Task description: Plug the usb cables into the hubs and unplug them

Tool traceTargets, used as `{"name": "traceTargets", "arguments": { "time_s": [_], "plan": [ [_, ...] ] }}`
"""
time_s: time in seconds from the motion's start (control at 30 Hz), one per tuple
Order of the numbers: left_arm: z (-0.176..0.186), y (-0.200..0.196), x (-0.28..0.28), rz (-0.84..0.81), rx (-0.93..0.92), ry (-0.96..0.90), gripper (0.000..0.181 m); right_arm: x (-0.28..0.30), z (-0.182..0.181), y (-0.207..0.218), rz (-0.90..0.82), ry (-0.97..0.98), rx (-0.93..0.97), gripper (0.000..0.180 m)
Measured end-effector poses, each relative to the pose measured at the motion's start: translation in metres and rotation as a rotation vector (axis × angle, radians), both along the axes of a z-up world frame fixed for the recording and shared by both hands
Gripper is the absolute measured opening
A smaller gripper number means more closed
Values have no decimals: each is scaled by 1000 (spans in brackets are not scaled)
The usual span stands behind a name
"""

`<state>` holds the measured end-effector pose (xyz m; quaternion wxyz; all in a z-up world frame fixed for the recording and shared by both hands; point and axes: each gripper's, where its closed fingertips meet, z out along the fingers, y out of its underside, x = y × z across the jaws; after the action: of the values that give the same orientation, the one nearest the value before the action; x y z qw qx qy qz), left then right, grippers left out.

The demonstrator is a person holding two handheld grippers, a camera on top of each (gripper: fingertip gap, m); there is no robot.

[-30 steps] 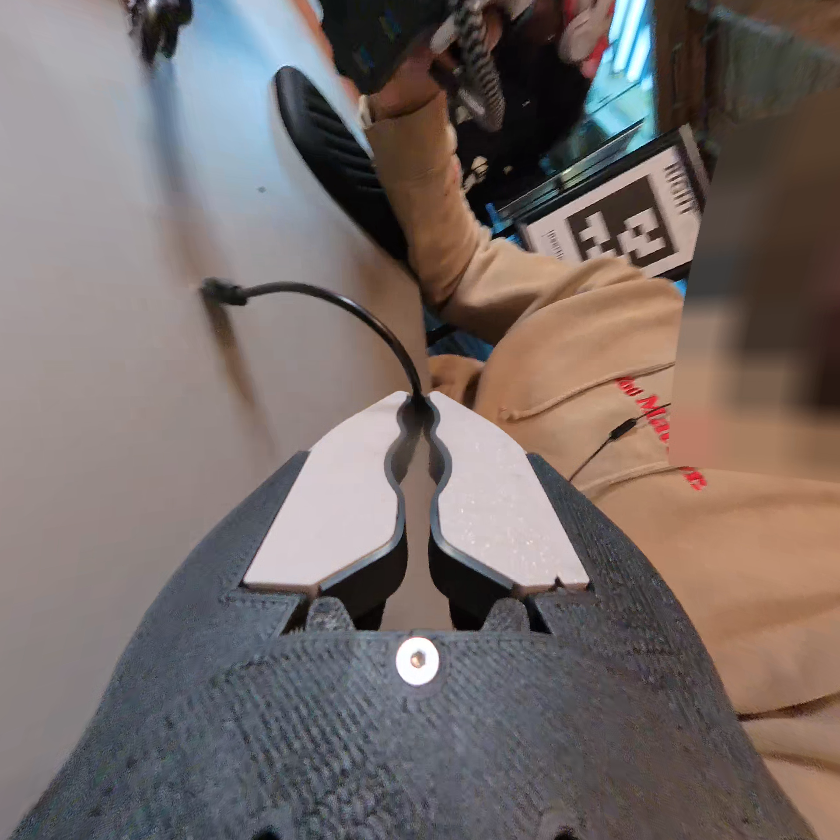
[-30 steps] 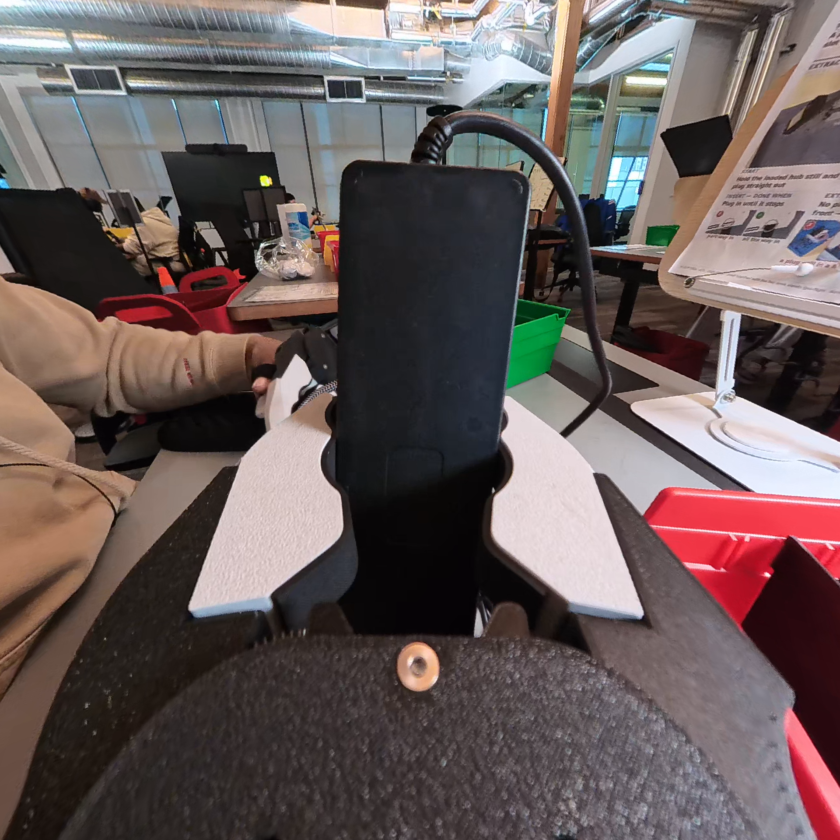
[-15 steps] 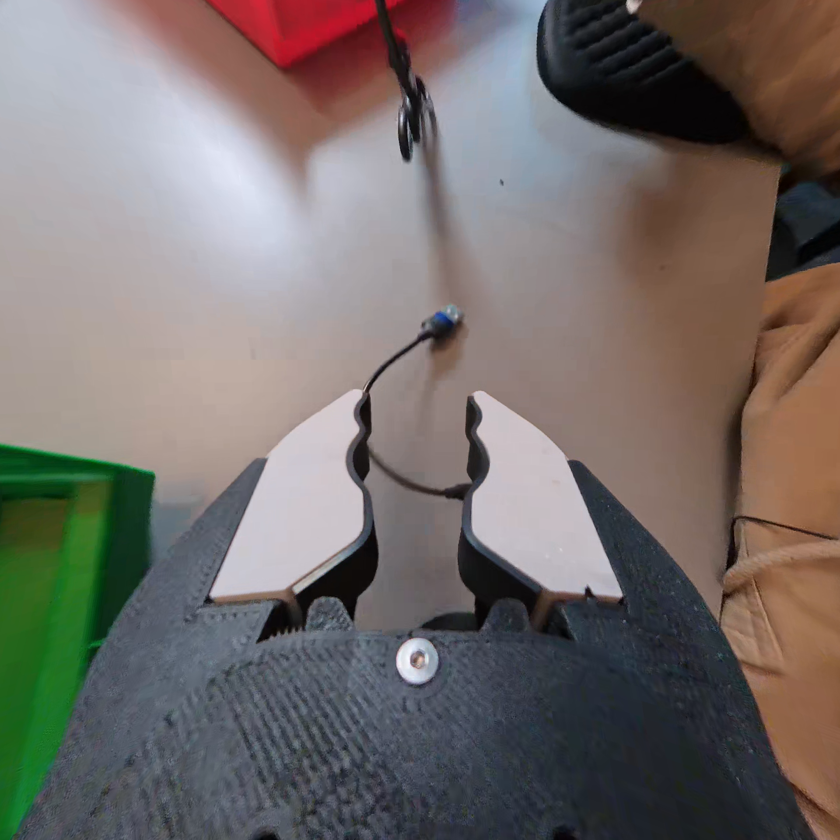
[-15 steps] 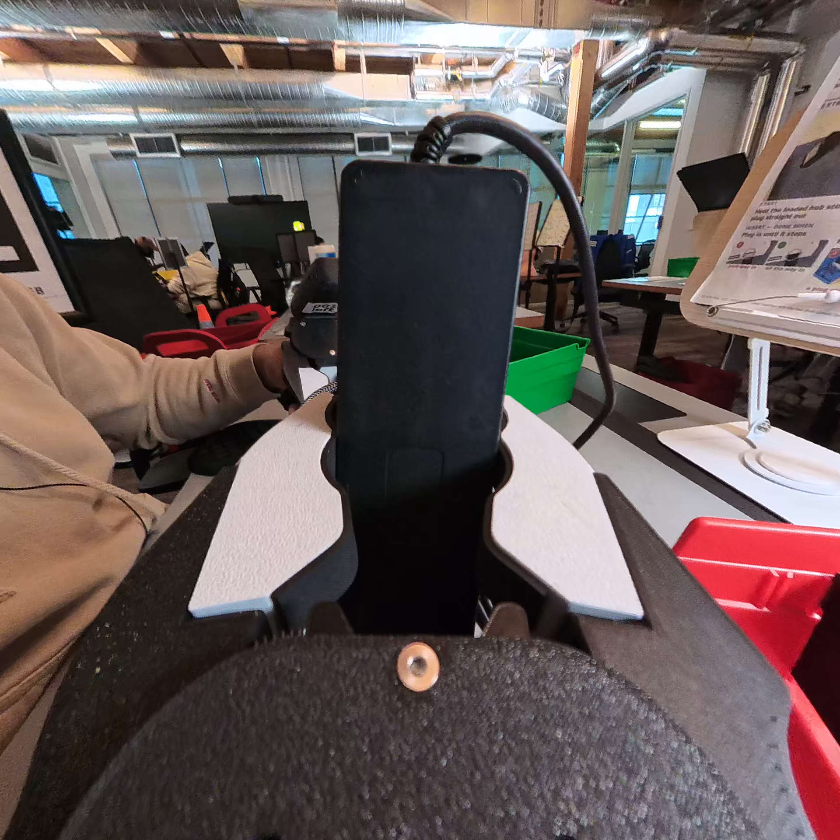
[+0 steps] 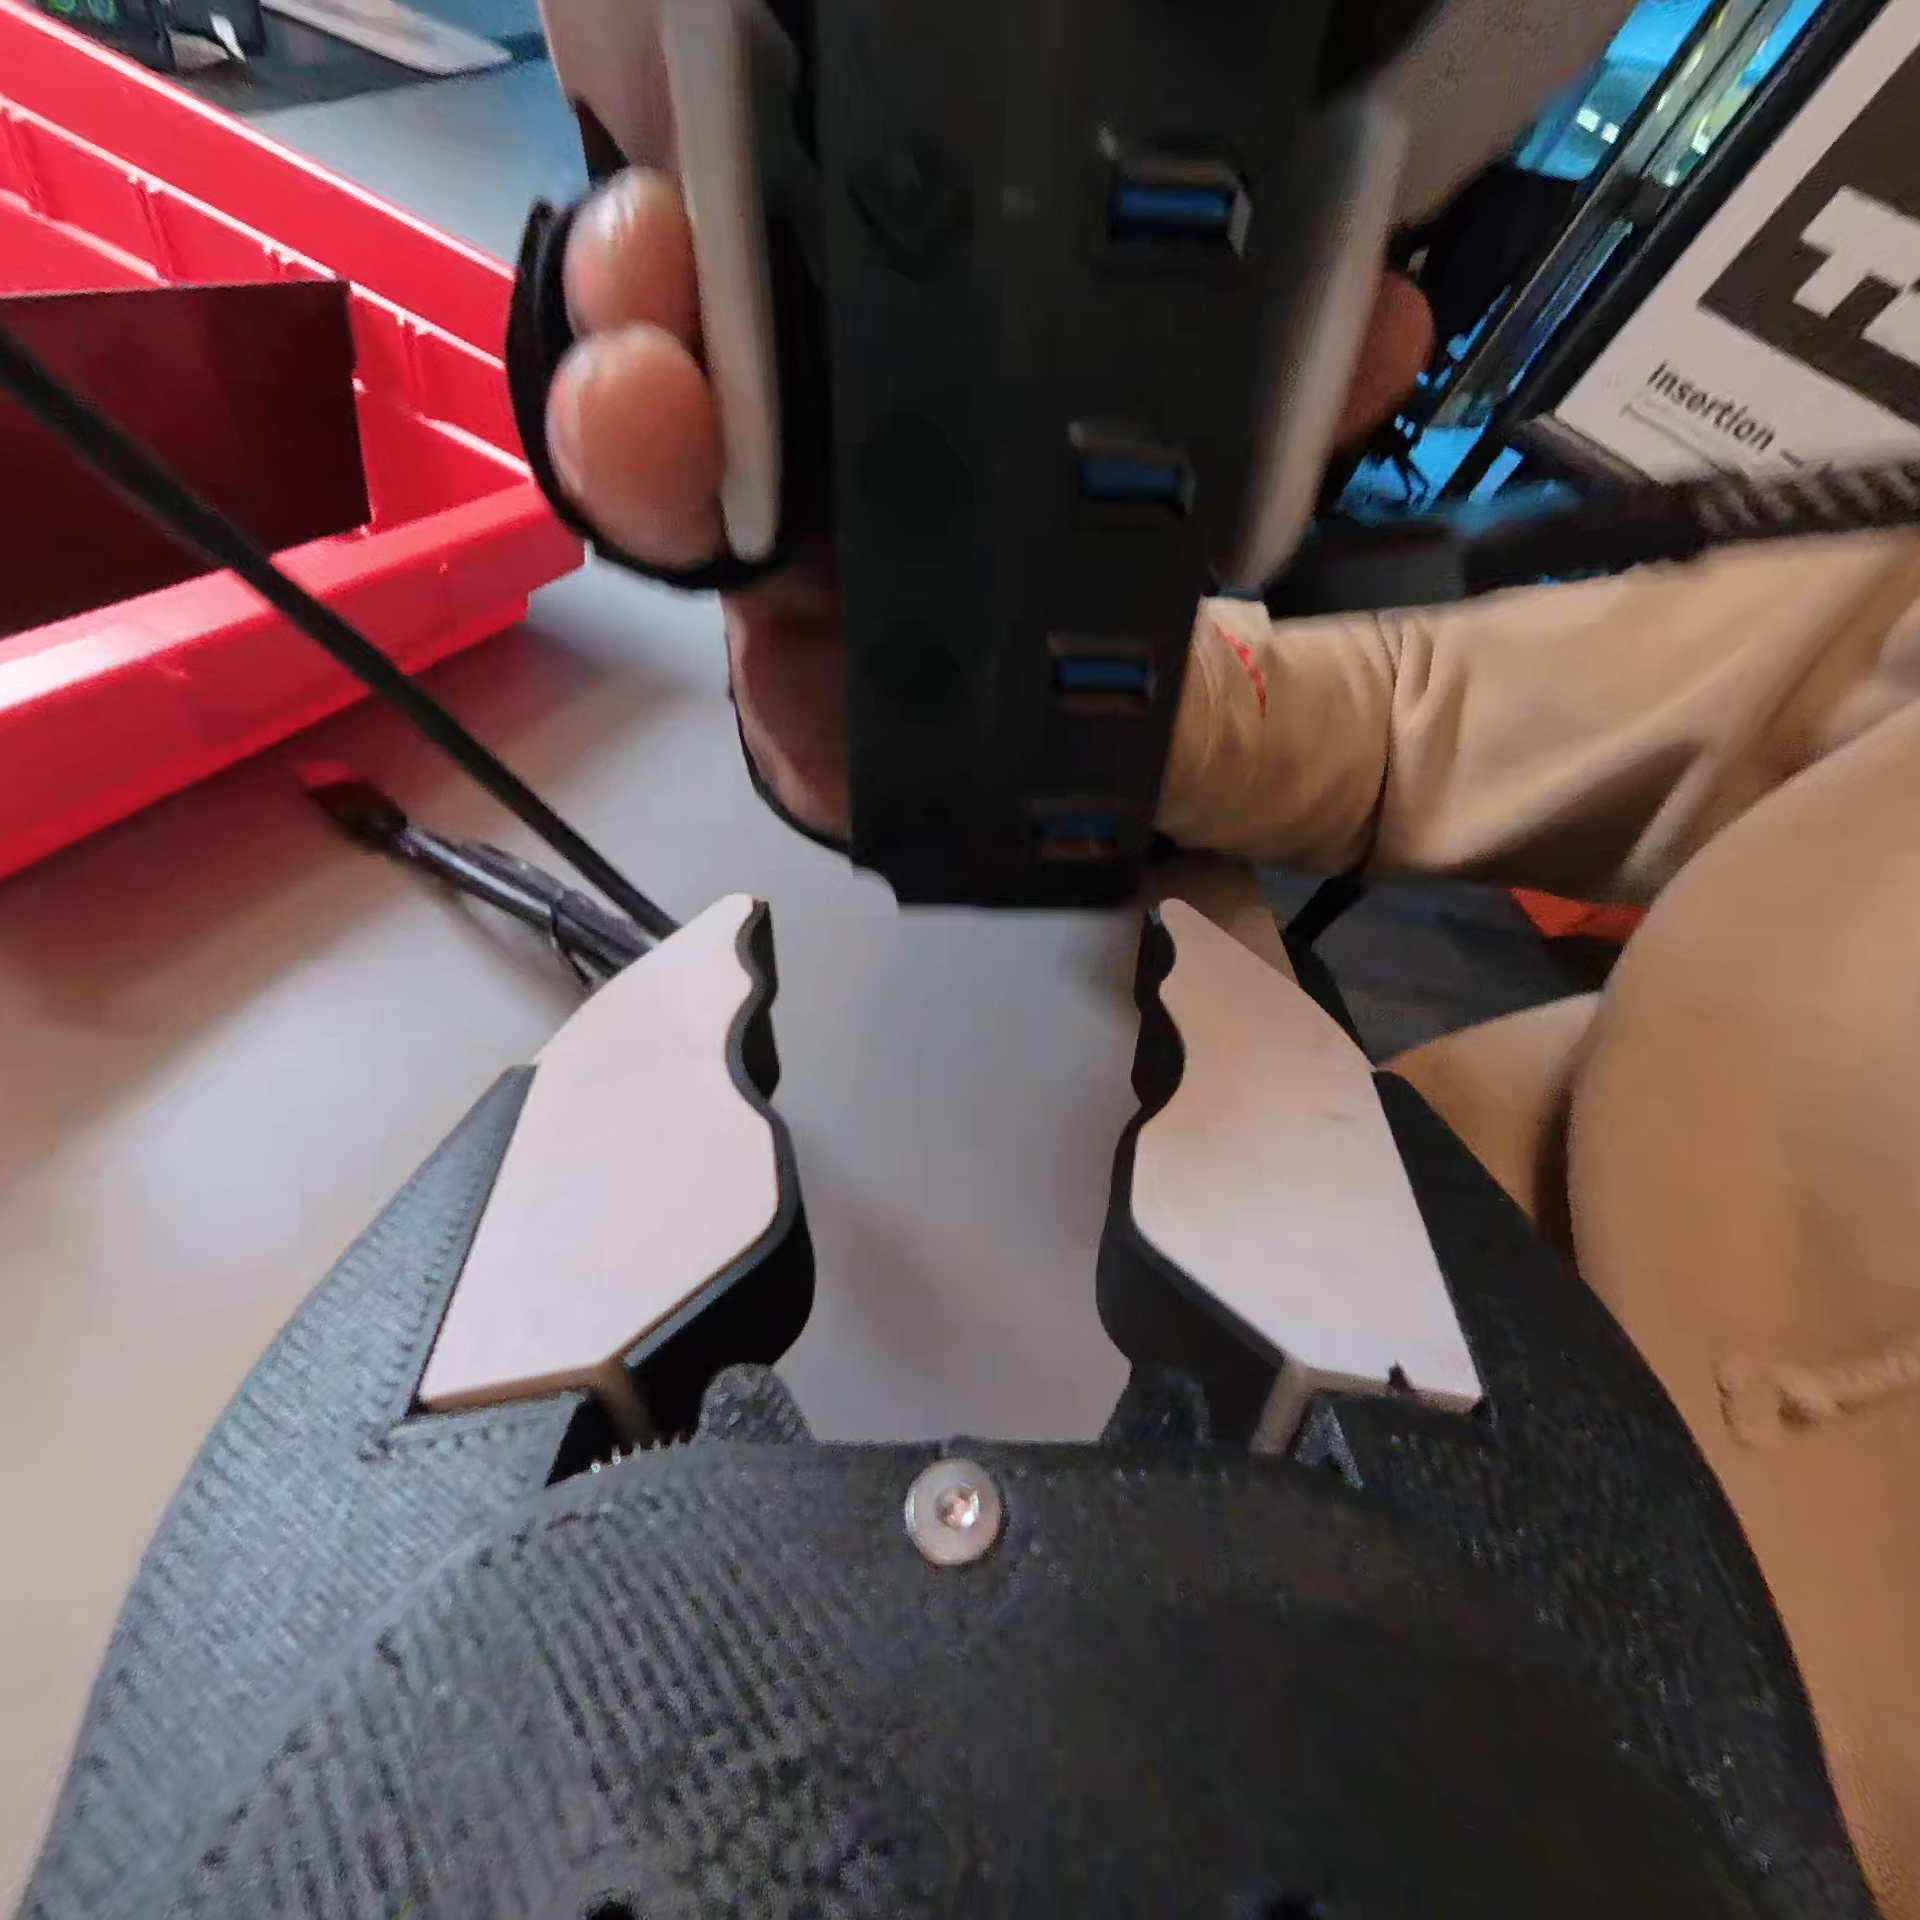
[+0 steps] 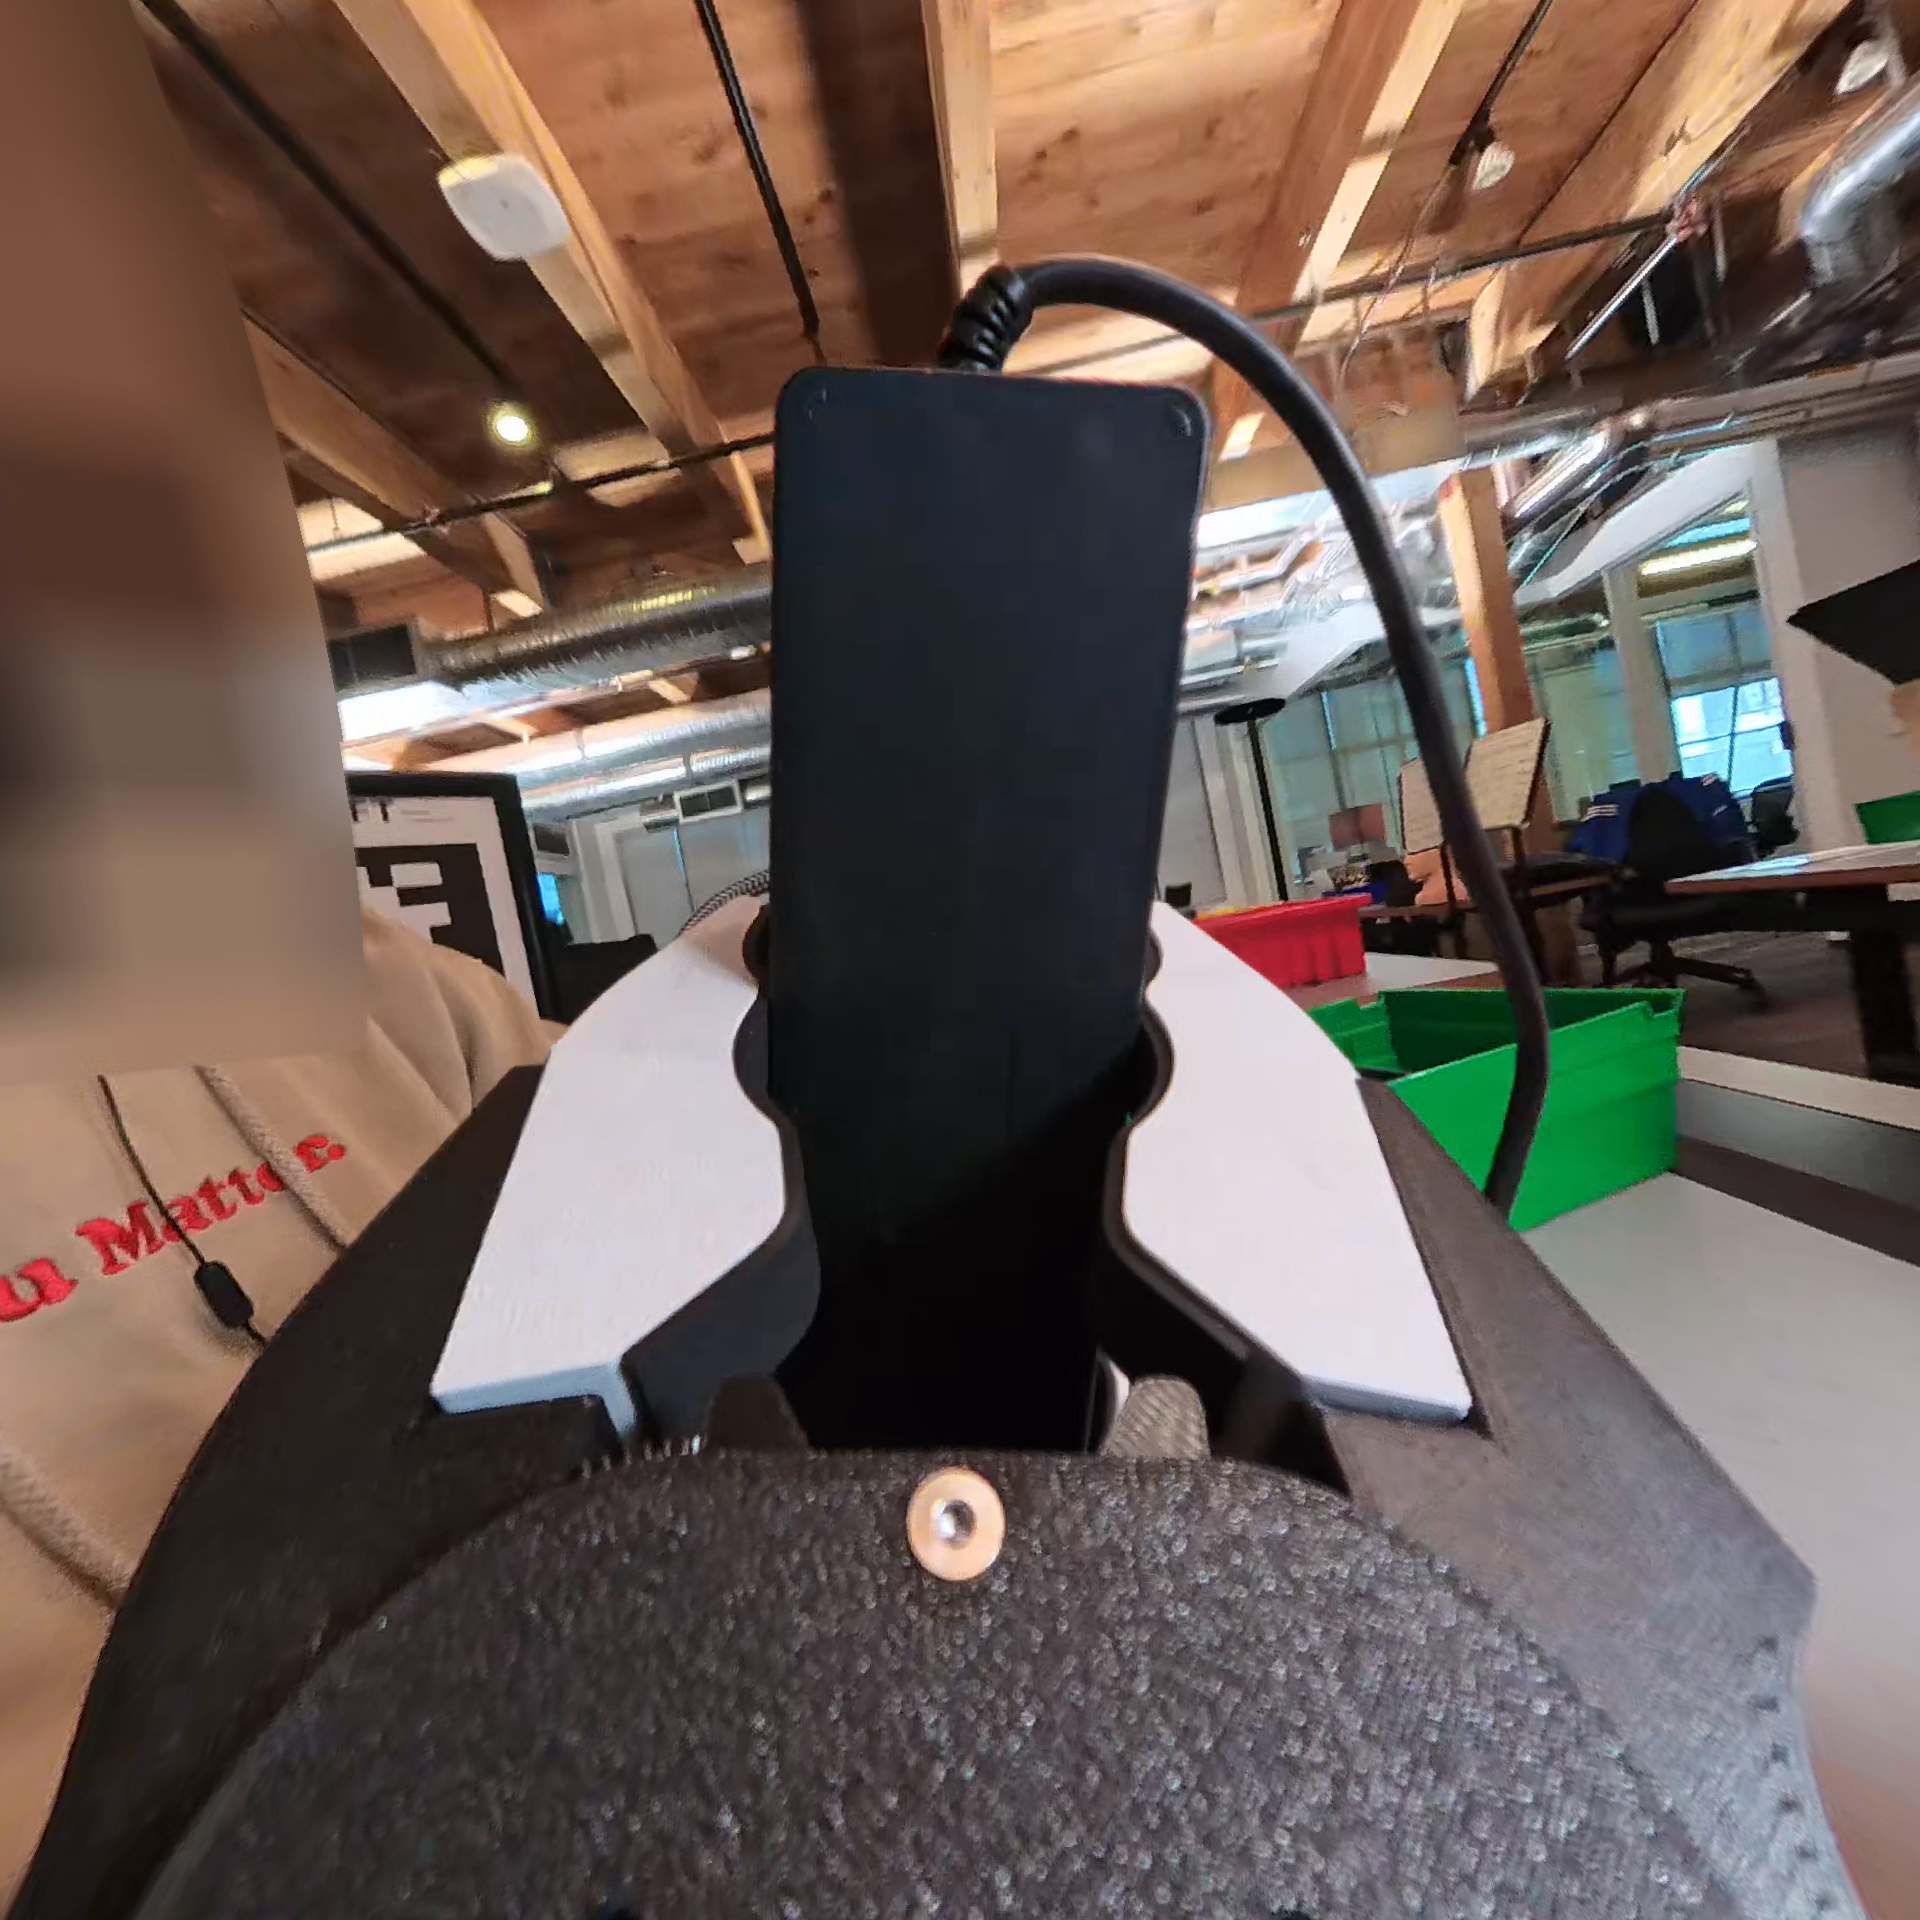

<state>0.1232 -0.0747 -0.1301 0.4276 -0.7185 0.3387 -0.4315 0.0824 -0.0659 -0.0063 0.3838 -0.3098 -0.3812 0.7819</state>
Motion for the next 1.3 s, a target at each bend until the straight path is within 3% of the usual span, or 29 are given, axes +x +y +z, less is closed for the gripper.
{"name": "traceTargets", "arguments": {
  "time_s": [0.03,0.1,0.33,0.73,1.07,1.3],
  "plan": [
    [-1,2,5,-4,2,-18,70,-4,-4,-4,5,-23,26,63],
    [-2,-2,7,-31,6,-38,54,-10,-14,-10,8,-79,91,64],
    [-10,-5,-53,20,34,135,53,-28,-54,-5,-99,-341,306,64],
    [-15,-10,-67,66,-6,146,53,-38,-71,-4,-123,-427,281,65],
    [-15,-3,-51,242,-133,42,53,-43,-71,17,-222,-432,138,76],
    [-7,-8,-49,165,-47,26,53,-38,-62,10,-164,-408,139,73]
  ]
}}
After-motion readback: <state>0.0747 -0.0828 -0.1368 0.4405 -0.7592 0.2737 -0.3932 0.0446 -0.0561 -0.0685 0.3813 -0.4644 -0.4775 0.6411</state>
